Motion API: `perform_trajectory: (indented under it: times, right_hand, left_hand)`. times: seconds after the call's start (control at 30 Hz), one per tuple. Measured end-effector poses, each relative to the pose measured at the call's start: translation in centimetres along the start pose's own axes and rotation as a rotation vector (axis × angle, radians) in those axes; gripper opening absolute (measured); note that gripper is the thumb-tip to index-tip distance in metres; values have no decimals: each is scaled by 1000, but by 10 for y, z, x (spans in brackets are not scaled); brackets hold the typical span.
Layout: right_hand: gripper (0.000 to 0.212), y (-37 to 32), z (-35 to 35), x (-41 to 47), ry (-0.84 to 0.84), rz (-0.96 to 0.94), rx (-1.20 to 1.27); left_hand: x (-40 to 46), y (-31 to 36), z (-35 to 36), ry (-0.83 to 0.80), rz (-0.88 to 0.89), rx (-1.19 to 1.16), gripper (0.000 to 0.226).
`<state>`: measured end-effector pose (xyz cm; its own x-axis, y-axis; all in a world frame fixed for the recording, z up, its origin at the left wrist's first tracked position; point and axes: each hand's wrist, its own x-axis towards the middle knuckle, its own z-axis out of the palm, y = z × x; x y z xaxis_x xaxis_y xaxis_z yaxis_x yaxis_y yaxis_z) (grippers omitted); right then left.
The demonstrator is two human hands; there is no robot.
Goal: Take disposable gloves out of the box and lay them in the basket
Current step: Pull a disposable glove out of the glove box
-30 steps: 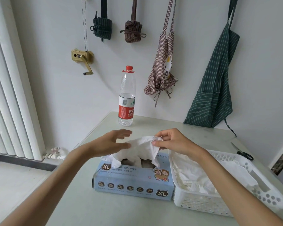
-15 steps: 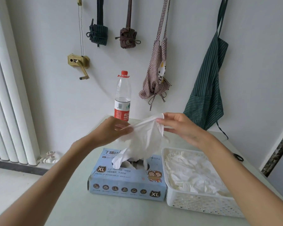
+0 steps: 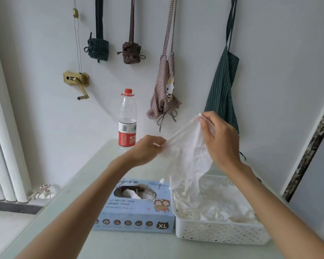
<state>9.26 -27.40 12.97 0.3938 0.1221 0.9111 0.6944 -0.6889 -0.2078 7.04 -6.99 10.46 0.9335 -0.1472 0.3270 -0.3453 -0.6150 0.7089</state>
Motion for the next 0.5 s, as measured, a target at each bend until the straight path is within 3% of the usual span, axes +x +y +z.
perform_trajectory:
  times: [0.13, 0.27, 0.4, 0.5]
  right_hand:
    - [15, 21, -14, -13, -14, 5, -140]
    - [15, 21, -29, -18, 55, -3, -151]
    - [18, 1, -40, -19, 173, 2, 49]
    - [15, -14, -50, -16, 169, 134, 318]
  left_hand:
    - [4, -5, 29, 100, -28, -103, 18]
    - [-2, 0, 34, 330, 26, -253, 21]
    - [-11, 22, 22, 539, 171, -136, 34]
    - [-12, 47, 14, 665, 209, -41, 40]
